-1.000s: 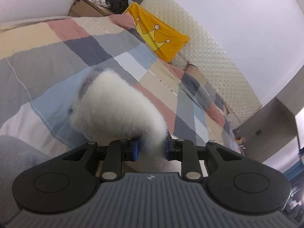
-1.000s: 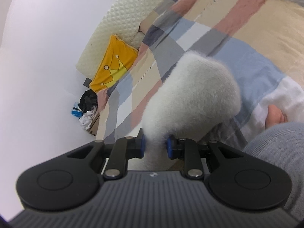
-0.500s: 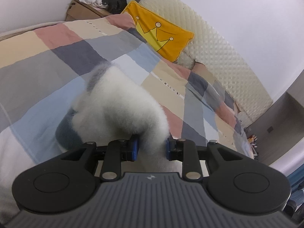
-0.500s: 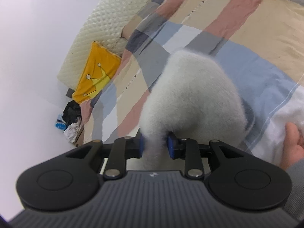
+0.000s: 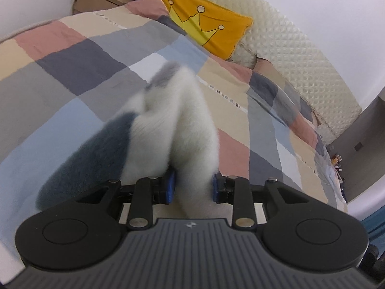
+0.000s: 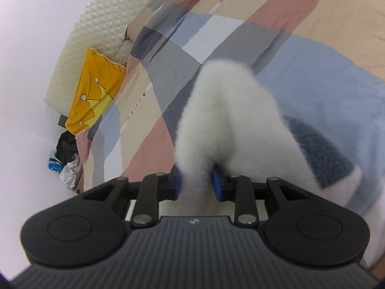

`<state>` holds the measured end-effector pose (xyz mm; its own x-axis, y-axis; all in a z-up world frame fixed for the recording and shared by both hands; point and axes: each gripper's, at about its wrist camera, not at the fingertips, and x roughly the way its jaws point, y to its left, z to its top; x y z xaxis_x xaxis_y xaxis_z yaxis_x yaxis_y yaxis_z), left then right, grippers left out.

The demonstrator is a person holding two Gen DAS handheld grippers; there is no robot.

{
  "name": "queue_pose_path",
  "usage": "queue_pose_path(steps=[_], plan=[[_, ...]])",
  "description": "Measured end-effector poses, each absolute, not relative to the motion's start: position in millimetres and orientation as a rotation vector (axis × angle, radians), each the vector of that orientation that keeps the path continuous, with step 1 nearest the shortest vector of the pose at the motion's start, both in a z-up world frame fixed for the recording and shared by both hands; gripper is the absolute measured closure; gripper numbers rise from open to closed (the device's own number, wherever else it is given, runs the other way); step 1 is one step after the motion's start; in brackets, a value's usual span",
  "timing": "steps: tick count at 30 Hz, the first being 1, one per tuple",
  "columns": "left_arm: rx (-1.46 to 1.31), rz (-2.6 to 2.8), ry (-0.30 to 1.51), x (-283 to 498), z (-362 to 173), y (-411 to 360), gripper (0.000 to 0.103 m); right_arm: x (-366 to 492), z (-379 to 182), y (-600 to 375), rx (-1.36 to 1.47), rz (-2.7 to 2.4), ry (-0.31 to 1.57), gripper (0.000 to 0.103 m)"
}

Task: Fold large clothes
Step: 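Lift the sweater edge with both grippers and fold it over the rest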

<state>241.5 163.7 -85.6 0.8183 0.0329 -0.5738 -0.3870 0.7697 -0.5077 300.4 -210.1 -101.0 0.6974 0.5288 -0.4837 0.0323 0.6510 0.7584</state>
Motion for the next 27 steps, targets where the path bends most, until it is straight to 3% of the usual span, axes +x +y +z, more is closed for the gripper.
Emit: queue_pose_path(steps=[15,24,26,27], plan=[[-0.752,0.206,0.574,287,-144,197,0.067,330,-131,-206,0.862,0.389,0.689,0.07],[-0.649,0.236,0.537,277,-132,177,0.067,320,-122,-209,0.824,0.411,0.678,0.068],[-0.638,0.245,0.534,273,-127,172,0.063,316,-116,-207,0.793,0.418,0.666,0.064],[-0.635,0.247,0.535,270,-125,170,0.056,313,-113,-207,0.777,0.425,0.659,0.059]])
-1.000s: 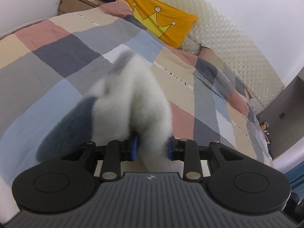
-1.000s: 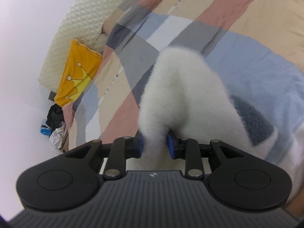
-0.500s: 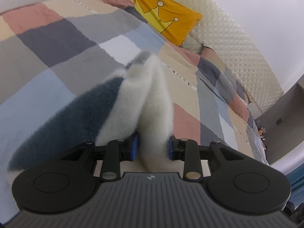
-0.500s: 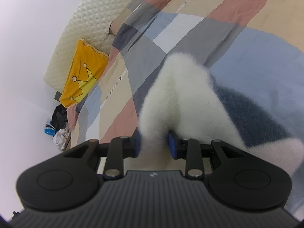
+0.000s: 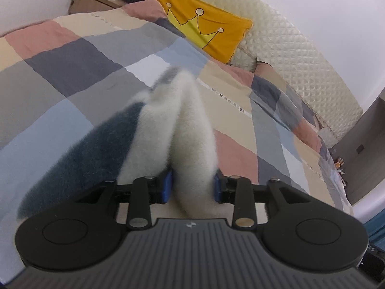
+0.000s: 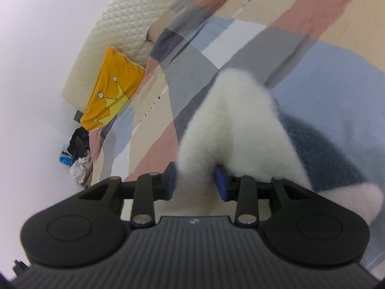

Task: Fold large clothes
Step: 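Lift the sweater edge with both grippers and fold it over the rest, then open both grippers and smooth the folded sweater flat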

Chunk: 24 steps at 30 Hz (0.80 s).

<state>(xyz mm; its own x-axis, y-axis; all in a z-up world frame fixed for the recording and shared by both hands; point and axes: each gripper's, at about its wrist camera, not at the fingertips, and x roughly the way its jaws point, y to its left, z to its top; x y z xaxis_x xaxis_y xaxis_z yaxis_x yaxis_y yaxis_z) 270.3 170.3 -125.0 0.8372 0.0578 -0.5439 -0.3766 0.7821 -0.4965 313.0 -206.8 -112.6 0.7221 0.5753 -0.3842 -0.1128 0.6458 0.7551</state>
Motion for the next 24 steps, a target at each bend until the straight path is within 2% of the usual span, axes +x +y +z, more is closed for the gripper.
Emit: queue_pose_path(steps=[1,2,3,4,5,6,12,20,24], plan=[[-0.628,0.252,0.533,267,-122,168,0.049,311,-110,-206,0.765,0.434,0.655,0.05],[-0.623,0.259,0.53,264,-119,166,0.045,309,-107,-206,0.752,0.446,0.651,0.043],[-0.618,0.264,0.524,260,-116,164,0.039,307,-105,-205,0.743,0.461,0.648,0.028],[-0.609,0.27,0.515,253,-112,160,0.031,305,-104,-204,0.74,0.477,0.645,0.018],[-0.597,0.269,0.508,247,-108,157,0.025,302,-102,-202,0.737,0.483,0.645,0.016],[-0.586,0.259,0.507,241,-105,153,0.019,299,-101,-199,0.729,0.485,0.645,0.016],[-0.434,0.222,0.551,227,-97,123,0.019,274,-92,-180,0.567,0.551,0.621,0.016],[-0.248,0.207,0.661,262,-107,95,0.019,283,-85,-157,0.398,0.604,0.602,0.017],[-0.191,0.208,0.692,285,-107,92,0.019,299,-83,-149,0.338,0.595,0.598,0.022]])
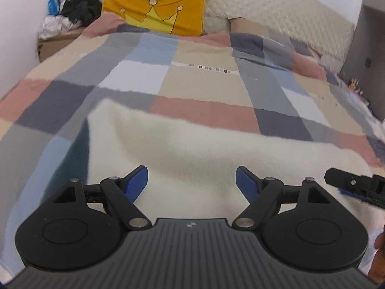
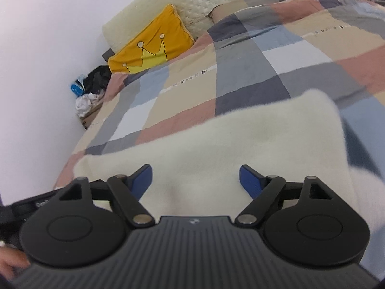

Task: Fold large clothes
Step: 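Open both grippers and smooth the folded sweater flat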

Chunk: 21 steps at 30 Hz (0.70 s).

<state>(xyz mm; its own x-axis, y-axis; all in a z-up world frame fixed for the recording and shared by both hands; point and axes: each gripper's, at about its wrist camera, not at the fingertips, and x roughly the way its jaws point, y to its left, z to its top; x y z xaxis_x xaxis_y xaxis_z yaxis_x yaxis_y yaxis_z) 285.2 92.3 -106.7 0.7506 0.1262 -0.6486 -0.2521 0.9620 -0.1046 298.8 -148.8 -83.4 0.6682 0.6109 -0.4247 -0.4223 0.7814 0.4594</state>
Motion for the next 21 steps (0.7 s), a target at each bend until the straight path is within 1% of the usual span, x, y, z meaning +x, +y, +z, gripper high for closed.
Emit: queue_pose_path(steps=[4,11,14,16,21], plan=[[-0.086,0.243,0.701,309,-109,91,0.019,317,-84,-140,0.279,0.559,0.582,0.023],[-0.131,0.248,0.75,345,-132,117,0.019,339,-91,-123,0.164,0.527,0.556,0.023],[-0.21,0.231,0.789,356,-147,133,0.017,349,-99,-118,0.148,0.517,0.574,0.022],[-0.236,0.224,0.791,359,-154,140,0.015,352,-103,-114,0.128,0.514,0.574,0.022],[-0.238,0.224,0.788,364,-160,141,0.015,353,-111,-109,0.105,0.504,0.566,0.022]])
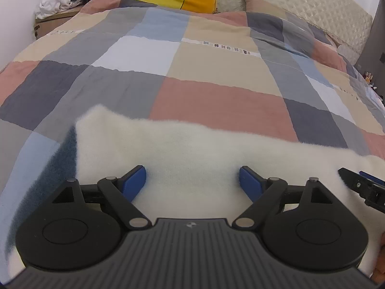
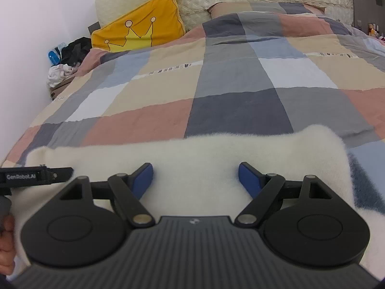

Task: Fold large clothes
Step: 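Open both grippers and smooth the folded sweater flat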

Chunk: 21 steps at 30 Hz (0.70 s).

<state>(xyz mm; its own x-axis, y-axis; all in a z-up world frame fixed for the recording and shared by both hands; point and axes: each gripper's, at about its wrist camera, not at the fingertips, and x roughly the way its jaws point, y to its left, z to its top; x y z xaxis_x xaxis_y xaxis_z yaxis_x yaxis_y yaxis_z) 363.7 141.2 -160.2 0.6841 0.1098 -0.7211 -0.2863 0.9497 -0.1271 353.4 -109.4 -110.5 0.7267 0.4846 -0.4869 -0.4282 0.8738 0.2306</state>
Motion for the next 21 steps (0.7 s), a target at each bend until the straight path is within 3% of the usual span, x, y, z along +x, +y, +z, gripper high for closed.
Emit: queue_pose_path(steps=[9,21], plan=[[-0.24,0.23,0.748,339,-145,133,0.016,344,-103,-114,0.159,0.483,0.556,0.022],[-0.3,0.137,0.668,250,-111,92,0.016,298,-87,-157,0.375,0.486,0.568,0.023]])
